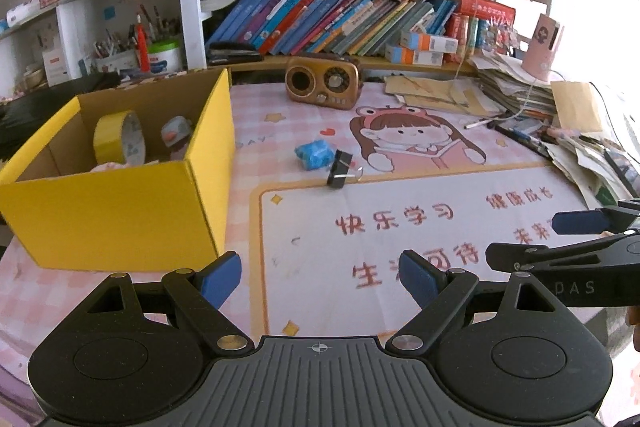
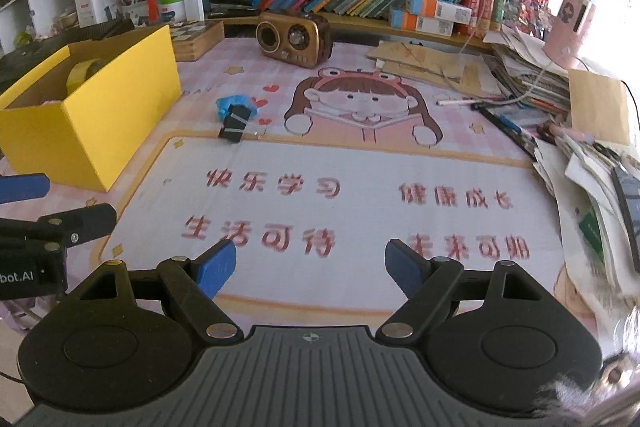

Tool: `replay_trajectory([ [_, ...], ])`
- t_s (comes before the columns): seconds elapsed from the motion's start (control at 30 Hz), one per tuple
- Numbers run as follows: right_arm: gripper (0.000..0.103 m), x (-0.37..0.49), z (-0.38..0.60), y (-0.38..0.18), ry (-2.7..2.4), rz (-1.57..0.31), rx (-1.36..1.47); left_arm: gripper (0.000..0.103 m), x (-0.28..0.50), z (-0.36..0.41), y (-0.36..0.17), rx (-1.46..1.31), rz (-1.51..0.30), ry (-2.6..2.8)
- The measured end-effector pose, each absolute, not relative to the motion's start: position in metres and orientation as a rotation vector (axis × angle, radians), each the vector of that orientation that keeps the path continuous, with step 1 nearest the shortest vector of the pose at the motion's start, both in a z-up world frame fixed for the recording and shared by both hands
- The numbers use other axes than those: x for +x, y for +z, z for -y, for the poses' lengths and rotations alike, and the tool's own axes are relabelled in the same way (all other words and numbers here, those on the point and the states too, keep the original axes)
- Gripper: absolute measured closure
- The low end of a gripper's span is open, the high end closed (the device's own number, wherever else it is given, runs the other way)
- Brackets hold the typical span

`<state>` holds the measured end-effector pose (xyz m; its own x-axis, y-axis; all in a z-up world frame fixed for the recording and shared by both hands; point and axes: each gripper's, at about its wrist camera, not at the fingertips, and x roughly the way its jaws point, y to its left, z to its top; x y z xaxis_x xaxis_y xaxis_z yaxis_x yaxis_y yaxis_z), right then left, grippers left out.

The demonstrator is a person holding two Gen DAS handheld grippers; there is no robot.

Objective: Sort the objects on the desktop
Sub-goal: 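Move both open tools toward the black binder clip and blue crumpled item, then lower the left tool onto the black binder clip and close it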

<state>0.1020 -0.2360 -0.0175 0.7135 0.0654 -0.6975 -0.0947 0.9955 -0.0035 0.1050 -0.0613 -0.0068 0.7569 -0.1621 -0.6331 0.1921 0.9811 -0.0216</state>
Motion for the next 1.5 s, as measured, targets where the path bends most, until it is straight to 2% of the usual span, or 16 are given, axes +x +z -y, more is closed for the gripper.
replay_trajectory([
  [0.97,0.022,0.215,0.295,-0.023,0.231,-0.765,-0.002,0.017,0.201,0.114,-0.027,-0.012,-0.718,-0.069],
  [1.23,0.022,0.237,0.298,-0.022,0.265,-0.754,-0.008,0.029,0.237,0.12,-0.036,0.002,-0.723,-0.068],
  [1.37,0.022,0.245,0.302,-0.023,0.261,-0.753,-0.001,0.031,0.254,0.125,-0.043,-0.004,-0.741,-0.063],
  [1.5,0.022,0.253,0.309,-0.023,0.247,-0.753,0.009,0.042,0.267,0.132,-0.053,0.0,-0.767,-0.073],
])
